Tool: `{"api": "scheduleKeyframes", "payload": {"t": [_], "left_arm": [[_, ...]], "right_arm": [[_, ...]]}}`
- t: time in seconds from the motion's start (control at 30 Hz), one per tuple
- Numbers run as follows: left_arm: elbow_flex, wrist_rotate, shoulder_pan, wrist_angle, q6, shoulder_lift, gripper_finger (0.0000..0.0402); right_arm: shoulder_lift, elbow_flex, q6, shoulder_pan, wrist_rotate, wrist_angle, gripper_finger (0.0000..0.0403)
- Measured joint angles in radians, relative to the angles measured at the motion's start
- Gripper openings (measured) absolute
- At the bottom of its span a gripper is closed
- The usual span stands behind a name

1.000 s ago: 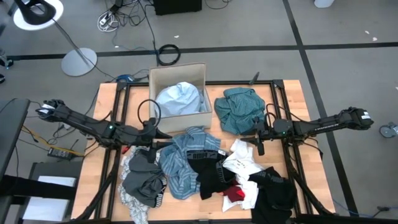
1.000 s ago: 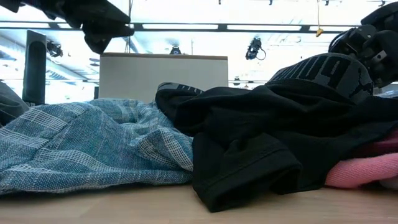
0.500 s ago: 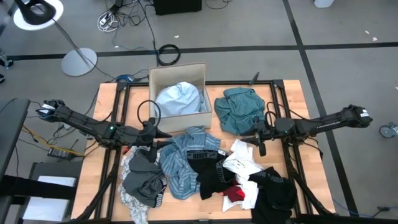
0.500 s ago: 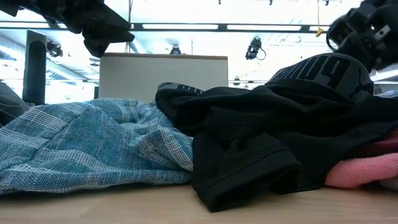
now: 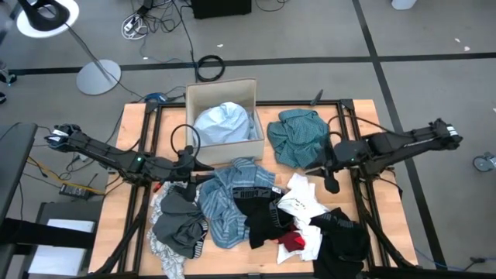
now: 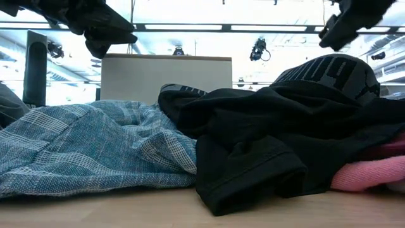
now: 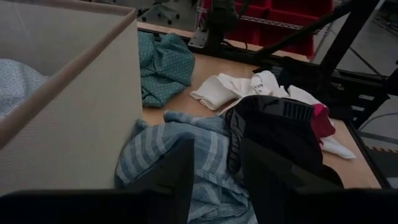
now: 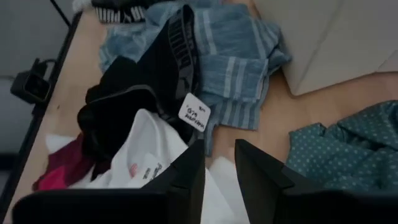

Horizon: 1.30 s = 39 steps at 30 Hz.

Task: Sort clothes
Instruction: Put the white underwear into the white laundry organizer

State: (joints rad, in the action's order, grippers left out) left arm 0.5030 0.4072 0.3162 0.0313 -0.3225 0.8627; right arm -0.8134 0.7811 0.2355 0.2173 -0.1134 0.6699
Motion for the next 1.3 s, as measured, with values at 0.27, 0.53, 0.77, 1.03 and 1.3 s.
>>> {"api": "scheduleKeyframes", "payload": {"t": [0.27,0.53,0.77,1.03,1.3], "left_arm": [[0.0,0.0,0.0,0.0,0.0,0.0,0.0135],[0.0,-0.004,0.0,0.0,-0.001,0.0,0.0135],[0.0,-0.005,0.0,0.0,-0.003,0.0,0.0135],[0.0,-0.008,0.0,0.0,-0.004,0.0,0.0135],[0.0,-0.014,0.0,-0.006,-0.004,0.0,0.0135]], "right_arm": [[-0.217,0.177,0.131,0.012,0.021,0.07,0.0088],[-0.38,0.185,0.209,0.013,0.079,0.116,0.0156],[-0.511,0.185,0.153,0.02,0.174,0.112,0.0196],[-0.655,0.185,0.123,0.075,0.171,0.077,0.0198],[-0.741,0.185,0.126,0.115,0.133,0.025,0.0144]]}}
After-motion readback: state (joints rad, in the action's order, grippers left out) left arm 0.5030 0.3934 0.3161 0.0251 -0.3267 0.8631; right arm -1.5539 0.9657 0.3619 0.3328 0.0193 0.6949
